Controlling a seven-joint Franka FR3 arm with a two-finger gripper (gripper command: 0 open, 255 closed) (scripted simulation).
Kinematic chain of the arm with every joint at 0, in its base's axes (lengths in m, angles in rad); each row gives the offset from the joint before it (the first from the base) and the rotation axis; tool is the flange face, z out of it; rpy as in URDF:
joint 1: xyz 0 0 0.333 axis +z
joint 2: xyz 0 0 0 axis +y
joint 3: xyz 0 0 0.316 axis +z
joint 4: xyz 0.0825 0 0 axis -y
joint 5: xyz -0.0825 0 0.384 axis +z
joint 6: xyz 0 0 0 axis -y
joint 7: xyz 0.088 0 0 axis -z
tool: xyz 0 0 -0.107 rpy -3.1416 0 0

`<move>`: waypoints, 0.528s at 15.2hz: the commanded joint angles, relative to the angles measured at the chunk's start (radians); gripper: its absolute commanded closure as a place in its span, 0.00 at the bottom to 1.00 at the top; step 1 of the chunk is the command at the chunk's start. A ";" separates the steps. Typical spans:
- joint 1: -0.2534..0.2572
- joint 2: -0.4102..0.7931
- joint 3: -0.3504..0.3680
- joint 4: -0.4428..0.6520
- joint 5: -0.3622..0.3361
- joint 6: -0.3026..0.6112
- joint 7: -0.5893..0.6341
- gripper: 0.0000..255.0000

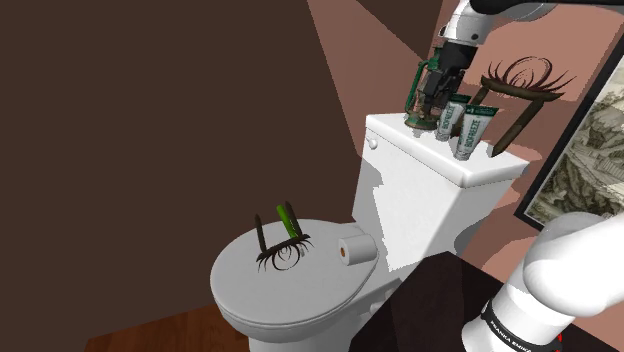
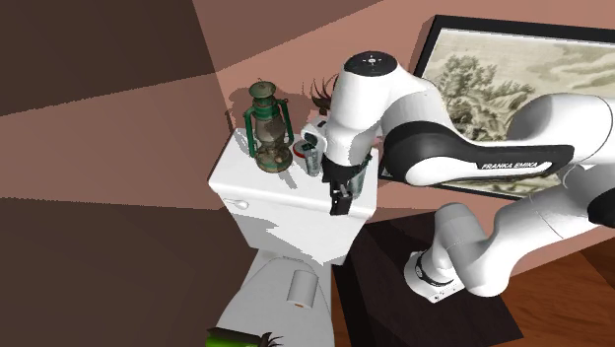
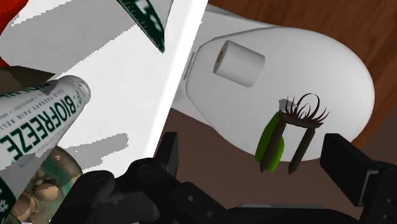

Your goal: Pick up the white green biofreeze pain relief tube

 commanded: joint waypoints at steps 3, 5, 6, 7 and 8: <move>-0.010 0.098 -0.061 0.115 -0.038 -0.026 -0.093 0.00; -0.015 0.154 -0.092 0.182 -0.051 -0.039 -0.142 0.00; -0.016 0.183 -0.108 0.217 -0.056 -0.046 -0.166 0.00; -0.019 0.214 -0.124 0.254 -0.059 -0.053 -0.191 0.00; -0.021 0.245 -0.140 0.292 -0.062 -0.060 -0.217 0.00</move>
